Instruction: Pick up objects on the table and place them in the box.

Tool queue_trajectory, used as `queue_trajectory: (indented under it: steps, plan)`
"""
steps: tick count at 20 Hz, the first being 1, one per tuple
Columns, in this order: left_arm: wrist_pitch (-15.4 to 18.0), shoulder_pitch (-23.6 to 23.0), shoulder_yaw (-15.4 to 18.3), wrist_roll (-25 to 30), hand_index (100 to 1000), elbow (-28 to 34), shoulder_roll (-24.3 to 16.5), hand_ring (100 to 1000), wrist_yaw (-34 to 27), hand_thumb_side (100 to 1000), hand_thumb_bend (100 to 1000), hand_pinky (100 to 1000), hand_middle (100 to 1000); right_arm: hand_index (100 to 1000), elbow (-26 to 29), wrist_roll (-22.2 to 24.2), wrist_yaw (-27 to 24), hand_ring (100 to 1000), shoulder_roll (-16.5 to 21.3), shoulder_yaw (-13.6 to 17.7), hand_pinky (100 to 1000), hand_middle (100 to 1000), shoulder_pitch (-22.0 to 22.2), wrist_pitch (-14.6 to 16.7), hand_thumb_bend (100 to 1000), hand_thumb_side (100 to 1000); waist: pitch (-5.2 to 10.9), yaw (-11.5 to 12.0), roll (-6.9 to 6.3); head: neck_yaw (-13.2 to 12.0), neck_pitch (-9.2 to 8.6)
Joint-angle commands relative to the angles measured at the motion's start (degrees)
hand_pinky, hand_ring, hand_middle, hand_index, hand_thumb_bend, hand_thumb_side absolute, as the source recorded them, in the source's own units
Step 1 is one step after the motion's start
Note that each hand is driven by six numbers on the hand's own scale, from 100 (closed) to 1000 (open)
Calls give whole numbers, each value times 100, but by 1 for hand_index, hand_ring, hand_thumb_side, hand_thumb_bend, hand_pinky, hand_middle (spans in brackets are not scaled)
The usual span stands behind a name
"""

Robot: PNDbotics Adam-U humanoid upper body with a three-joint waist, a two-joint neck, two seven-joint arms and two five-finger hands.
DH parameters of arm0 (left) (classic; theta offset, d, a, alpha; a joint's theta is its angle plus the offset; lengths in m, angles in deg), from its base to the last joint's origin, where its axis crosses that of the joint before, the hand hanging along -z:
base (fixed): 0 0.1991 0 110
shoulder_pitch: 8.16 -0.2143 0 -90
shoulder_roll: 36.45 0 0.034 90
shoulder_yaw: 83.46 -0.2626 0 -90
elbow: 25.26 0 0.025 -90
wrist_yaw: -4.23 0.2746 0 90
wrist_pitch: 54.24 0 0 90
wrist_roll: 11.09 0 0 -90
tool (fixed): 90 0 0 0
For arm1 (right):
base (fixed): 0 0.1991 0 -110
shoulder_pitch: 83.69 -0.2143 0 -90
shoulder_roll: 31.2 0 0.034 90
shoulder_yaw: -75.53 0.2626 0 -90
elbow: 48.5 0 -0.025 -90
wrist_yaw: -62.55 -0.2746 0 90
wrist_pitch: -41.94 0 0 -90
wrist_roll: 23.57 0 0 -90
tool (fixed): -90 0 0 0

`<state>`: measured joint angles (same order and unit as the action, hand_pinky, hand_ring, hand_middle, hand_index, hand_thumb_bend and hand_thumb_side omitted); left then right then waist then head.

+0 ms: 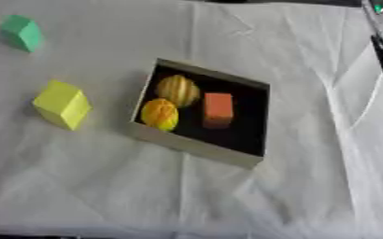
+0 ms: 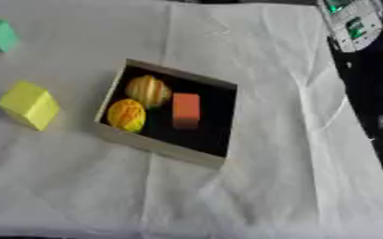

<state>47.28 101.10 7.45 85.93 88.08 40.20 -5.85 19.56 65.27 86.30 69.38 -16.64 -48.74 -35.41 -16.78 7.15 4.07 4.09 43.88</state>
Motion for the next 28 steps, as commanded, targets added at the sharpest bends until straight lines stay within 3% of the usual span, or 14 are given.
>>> queue_trajectory:
  steps: [1, 5, 8, 14, 16, 19, 23, 28]
  plan:
    - [217, 254, -98, -38, 842, -23, -752, 835, 361, 575, 100, 861, 767, 923, -135, -385, -290, 834, 136, 375, 772, 814, -79, -300, 100, 467, 410, 6, -140, -92, 24]
    - [470, 616, -320, 106, 887, -212, -1420, 868, 801, 416, 100, 871, 806, 918, -319, -694, -566, 830, 138, 611, 767, 812, -73, -538, 100, 470, 382, 5, -181, -101, 24]
    - [628, 964, -537, 513, 929, -407, -1916, 906, 1170, 280, 100, 894, 839, 913, -316, -842, -576, 823, 148, 698, 760, 808, -74, -577, 100, 470, 363, -4, -206, -59, 24]
    - [825, 1636, -995, 1878, 956, -816, -2556, 950, 1968, 235, 100, 928, 873, 910, -261, -950, -414, 814, 118, 710, 756, 804, -89, -625, 100, 470, 339, -1, -250, -58, 24]
    - [892, 1861, -1120, 2309, 959, -1037, -2567, 971, 2240, 242, 110, 941, 884, 908, -248, -963, -389, 808, 78, 717, 753, 801, -72, -643, 100, 470, 341, 3, -262, -70, 24]
    - [1058, 2245, -1228, 2787, 954, -1523, -2423, 990, 2644, 256, 247, 959, 891, 907, -214, -983, -397, 799, 16, 740, 750, 797, -28, -664, 100, 475, 341, 9, -265, -104, 24]
    - [1357, 2727, -1390, 3276, 940, -2324, -2130, 1000, 3079, 284, 352, 983, 889, 902, -175, -1018, -441, 783, -33, 780, 745, 790, 24, -689, 100, 481, 327, 20, -258, -144, 24]
    - [1802, 3232, -1566, 3763, 935, -3345, -1776, 1000, 3539, 335, 363, 997, 894, 897, -128, -1085, -503, 773, -78, 830, 742, 783, 74, -728, 100, 487, 283, 19, -231, -174, 24]
